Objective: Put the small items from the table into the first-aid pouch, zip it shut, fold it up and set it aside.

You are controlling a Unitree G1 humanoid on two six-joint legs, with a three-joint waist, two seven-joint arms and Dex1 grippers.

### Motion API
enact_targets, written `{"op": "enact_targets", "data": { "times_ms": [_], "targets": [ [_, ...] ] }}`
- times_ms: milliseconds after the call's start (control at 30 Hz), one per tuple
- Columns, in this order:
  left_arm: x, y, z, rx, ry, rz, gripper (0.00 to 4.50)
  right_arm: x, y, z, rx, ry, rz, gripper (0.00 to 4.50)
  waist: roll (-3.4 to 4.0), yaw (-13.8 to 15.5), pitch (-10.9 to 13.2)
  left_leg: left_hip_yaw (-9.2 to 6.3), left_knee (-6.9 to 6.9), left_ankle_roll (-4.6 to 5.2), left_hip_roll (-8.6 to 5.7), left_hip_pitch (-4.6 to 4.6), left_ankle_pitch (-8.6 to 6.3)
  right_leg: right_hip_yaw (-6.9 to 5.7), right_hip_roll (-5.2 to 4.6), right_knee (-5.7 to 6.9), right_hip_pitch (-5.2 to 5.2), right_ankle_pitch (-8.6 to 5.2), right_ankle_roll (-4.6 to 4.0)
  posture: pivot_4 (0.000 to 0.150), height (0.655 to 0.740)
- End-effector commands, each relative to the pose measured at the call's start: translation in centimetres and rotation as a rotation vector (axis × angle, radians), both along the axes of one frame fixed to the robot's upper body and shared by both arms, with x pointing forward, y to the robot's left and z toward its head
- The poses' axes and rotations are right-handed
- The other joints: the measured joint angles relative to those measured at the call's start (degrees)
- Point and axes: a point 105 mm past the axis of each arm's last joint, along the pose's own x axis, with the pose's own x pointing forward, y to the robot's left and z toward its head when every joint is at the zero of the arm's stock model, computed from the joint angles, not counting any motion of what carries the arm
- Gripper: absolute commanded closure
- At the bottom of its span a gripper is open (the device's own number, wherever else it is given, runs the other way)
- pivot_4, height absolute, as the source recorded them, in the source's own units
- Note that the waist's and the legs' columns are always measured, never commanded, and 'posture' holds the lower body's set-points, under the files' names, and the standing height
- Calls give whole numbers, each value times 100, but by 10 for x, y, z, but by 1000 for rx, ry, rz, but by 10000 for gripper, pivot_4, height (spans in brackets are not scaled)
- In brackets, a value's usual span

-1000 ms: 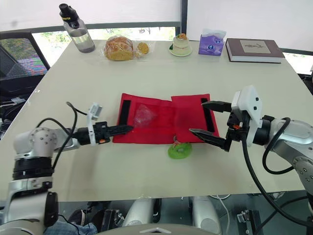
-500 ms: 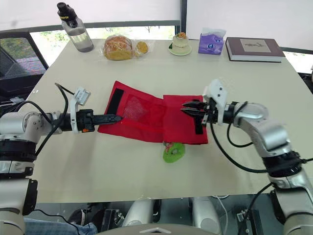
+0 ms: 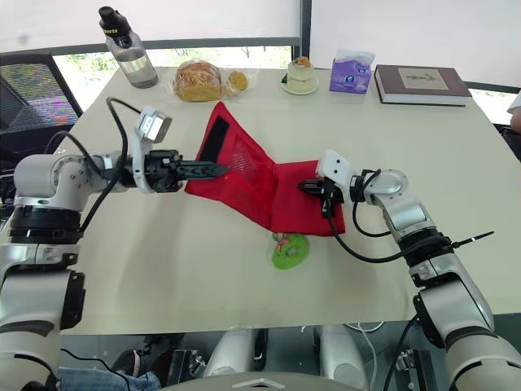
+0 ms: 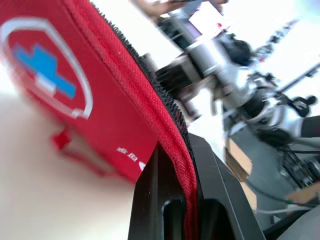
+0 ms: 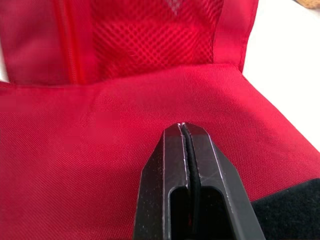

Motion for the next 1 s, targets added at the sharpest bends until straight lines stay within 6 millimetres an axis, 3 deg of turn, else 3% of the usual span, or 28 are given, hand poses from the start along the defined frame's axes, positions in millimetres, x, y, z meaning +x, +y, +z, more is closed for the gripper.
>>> {"op": "enact_targets", "data": {
  "times_ms": [33,133,267,367,500,733,900,1000],
  "targets": [
    [-13,-30,26,-64,-87,-151,45000,2,-16,-45,-114,116,-82,44483,0,-49,-1,-1,0,0,0,0,0,0,0,1,0,0,0,1500,7400],
    [-16,-56,23,-75,-87,-216,45000,3,-14,-46,-110,119,-81,44483,-1,-76,-2,-7,0,0,0,-2,0,-3,1,2,3,1,0,1500,7400],
    [3,-86,9,-99,-146,-173,45000,5,-9,-41,-57,106,-97,44483,0,-94,-5,-11,-1,0,-1,3,0,-4,3,1,8,1,0,1500,7400],
    [5,-93,8,-167,-141,-162,45000,11,-9,-22,79,98,-160,44483,0,-102,-4,-11,-3,0,-1,3,0,-3,4,1,8,1,-1,1500,7400],
    [-5,-97,-8,-172,-137,-210,45000,11,-17,12,293,102,-208,44483,3,-92,-3,-11,-6,-1,-2,1,0,-1,2,2,7,2,-1,1500,7400],
    [-4,-100,-18,-179,-95,-196,45000,-16,-59,49,561,203,-258,44483,18,27,9,-25,-3,0,-16,-20,0,-15,-10,-10,5,1,1,1500,7400],
    [6,-114,-38,-136,-13,-118,45000,-44,-99,55,473,142,-335,44483,27,79,13,-28,-9,0,-14,-17,0,-18,-5,-9,4,0,0,1500,7400],
    [7,-123,-45,-127,48,-100,45000,-65,-110,50,425,156,-295,44483,26,71,13,-29,-9,0,-16,-20,0,-19,-5,-15,5,-1,2,1500,7400]
  ]
}}
